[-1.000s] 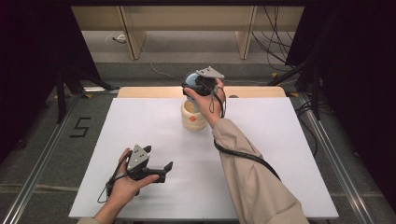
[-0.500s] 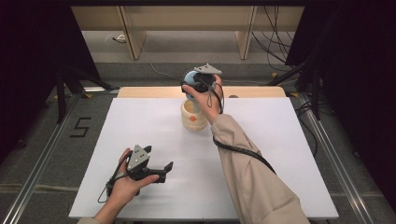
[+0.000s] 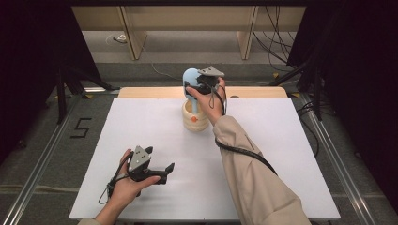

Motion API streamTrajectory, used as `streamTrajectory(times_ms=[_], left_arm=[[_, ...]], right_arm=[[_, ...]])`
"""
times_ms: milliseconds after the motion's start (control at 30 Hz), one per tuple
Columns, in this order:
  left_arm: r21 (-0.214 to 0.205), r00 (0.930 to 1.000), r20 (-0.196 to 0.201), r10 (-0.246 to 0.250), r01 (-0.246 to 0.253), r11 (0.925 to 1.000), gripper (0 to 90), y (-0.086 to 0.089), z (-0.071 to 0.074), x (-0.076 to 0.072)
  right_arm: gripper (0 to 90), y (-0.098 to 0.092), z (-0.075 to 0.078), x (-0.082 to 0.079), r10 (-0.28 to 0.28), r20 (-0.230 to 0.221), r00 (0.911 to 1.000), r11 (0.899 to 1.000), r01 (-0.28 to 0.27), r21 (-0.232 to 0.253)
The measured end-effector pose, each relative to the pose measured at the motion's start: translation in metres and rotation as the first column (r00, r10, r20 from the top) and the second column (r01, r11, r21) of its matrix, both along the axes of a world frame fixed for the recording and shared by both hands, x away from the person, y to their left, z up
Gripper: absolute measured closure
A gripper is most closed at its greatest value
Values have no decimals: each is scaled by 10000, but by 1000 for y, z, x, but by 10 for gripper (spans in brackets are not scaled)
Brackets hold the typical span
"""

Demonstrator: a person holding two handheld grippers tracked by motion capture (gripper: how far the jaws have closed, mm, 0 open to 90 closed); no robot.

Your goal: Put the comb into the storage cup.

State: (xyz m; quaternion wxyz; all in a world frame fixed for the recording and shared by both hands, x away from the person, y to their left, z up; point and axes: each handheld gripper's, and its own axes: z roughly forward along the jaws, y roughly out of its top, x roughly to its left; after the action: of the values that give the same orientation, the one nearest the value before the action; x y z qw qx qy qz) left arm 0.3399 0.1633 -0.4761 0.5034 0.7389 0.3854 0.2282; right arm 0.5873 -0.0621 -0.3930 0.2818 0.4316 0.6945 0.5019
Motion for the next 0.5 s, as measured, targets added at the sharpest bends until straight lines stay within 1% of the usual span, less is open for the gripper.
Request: streamTrajectory(times_ms=[67,200,367,500], left_arm=[[-1,10000,-1,1,-1,10000,0,0,0,0],[20,10000,-24,9,-9,10000,0,0,-1,0],[31,10000,-25,40,-40,10000,0,1,-1,1],[40,10000,-43,67,-67,10000,0,1,-1,0]], right_arm=[[184,-2,-2,-1,-14,1,10000,10000,14,-47],[167,-6,-3,-4,81,-33,10000,9999,-81,68],[149,-12,-1,-10,364,-111,9993,9990,-360,278],[143,-17,1,-16,531,-127,9985,9982,-527,289]])
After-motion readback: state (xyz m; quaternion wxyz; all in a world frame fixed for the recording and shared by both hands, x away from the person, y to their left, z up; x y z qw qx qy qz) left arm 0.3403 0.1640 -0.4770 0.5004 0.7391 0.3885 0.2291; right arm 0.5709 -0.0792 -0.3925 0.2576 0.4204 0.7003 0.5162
